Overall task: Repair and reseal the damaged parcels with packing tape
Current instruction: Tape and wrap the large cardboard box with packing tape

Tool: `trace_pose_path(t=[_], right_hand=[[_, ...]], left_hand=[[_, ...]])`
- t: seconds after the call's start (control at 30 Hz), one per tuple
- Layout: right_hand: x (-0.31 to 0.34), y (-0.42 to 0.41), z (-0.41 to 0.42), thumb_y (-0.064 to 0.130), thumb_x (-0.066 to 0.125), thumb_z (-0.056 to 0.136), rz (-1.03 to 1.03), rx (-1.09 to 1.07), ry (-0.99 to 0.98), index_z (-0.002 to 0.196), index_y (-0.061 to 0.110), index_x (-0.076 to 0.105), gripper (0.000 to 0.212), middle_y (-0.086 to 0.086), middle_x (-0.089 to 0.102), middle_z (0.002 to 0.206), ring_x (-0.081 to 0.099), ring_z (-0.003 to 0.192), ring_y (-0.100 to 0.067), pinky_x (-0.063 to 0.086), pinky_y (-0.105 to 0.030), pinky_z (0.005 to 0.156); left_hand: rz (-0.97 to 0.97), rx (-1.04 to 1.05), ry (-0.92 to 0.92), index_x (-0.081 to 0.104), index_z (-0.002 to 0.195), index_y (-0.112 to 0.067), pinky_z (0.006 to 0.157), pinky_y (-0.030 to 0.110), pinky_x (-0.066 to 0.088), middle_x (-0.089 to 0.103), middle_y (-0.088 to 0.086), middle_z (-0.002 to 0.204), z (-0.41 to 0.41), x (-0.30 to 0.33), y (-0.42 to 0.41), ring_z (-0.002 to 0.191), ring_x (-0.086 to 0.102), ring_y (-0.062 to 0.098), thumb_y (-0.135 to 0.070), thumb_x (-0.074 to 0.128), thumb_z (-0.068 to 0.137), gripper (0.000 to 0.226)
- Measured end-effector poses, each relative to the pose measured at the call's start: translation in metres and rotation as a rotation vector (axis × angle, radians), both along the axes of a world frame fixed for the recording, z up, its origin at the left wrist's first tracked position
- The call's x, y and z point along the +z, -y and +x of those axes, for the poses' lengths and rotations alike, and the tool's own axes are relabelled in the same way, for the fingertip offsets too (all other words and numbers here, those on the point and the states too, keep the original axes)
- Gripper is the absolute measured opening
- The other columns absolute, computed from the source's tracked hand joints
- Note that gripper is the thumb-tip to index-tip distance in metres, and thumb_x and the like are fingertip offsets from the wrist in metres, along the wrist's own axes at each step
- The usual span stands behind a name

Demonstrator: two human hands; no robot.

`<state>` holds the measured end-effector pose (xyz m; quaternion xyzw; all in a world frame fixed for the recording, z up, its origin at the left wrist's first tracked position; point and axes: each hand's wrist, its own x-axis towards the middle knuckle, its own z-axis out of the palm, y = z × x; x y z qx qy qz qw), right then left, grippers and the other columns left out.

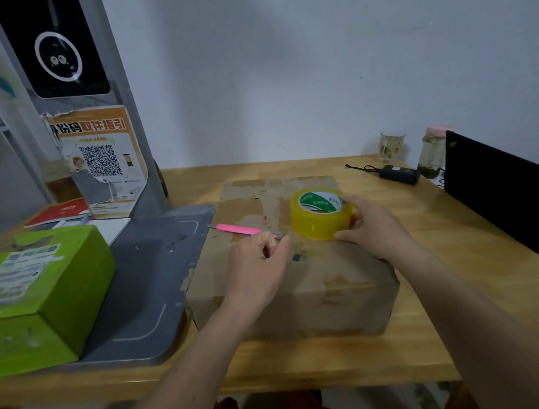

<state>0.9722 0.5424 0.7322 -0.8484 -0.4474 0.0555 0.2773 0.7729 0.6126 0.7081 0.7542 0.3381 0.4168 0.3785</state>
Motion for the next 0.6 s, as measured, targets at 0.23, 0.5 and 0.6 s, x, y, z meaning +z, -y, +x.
trace_pose_path(t=[0.23,0.5,0.6], right_hand=[[0.004,-0.003,0.004,0.013,0.068,0.086,-0.004,-0.005,0.098,0.145,0.029,0.037,0.069,-0.007,0.06,0.124,0.056,0.109,-0.026,0.049,-0.039,0.084],[0.01,-0.01,0.01,0.032,0.073,0.082,-0.188,0.088,0.421,0.13,0.032,0.049,0.054,-0.008,0.034,0.129,0.032,0.121,-0.026,0.042,-0.04,0.094],[0.017,-0.009,0.0,0.031,0.079,0.074,-0.069,0.215,0.352,0.107,0.028,0.062,0.037,-0.002,0.022,0.152,0.017,0.138,-0.029,0.025,-0.044,0.111]], left_hand=[[0.011,-0.001,0.016,0.036,0.053,-0.017,0.064,0.022,0.046,0.034,-0.01,0.043,0.0,-0.002,-0.002,0.046,0.032,0.006,-0.019,0.063,0.09,0.046],[-0.011,0.011,0.002,0.041,0.055,-0.017,0.054,0.015,0.04,0.039,-0.011,0.046,0.001,-0.004,-0.004,0.047,0.036,0.004,-0.021,0.063,0.09,0.042],[-0.056,0.02,0.047,0.052,0.071,-0.018,0.054,0.014,0.038,0.051,-0.009,0.065,-0.002,0.002,-0.003,0.055,0.044,0.0,-0.026,0.066,0.09,0.024]])
